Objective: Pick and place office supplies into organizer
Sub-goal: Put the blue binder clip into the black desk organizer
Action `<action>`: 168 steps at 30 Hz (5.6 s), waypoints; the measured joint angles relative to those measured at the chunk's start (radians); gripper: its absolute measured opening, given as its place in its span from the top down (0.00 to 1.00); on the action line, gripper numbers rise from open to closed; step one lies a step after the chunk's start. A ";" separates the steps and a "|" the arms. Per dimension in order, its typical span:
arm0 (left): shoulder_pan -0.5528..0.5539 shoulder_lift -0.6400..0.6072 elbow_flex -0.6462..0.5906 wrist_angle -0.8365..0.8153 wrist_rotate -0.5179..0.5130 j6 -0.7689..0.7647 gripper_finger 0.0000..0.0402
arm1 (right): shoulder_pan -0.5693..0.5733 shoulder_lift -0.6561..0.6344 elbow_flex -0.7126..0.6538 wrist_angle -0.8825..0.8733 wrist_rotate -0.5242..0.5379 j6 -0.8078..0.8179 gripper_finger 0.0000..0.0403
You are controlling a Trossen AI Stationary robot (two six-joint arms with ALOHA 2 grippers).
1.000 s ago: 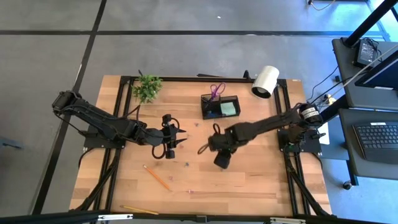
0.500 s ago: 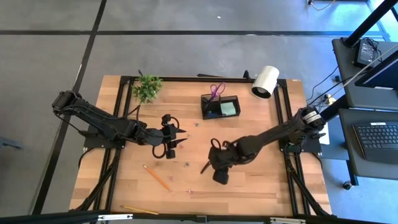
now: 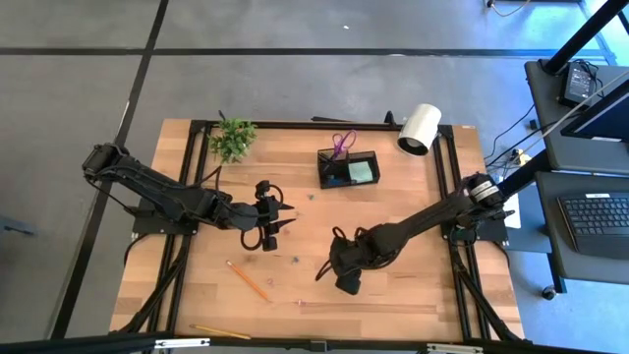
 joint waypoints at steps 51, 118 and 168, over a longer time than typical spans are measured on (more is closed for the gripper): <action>0.000 0.000 0.000 -0.001 0.000 -0.023 0.65 | 0.004 0.164 0.002 -0.026 -0.053 0.027 0.83; 0.000 0.000 0.000 0.000 0.004 0.020 0.65 | -0.660 0.135 0.395 -0.292 0.099 -0.593 0.82; 0.000 0.000 0.000 -0.001 0.001 0.019 0.65 | -0.663 0.136 0.122 -0.028 0.165 -0.508 0.82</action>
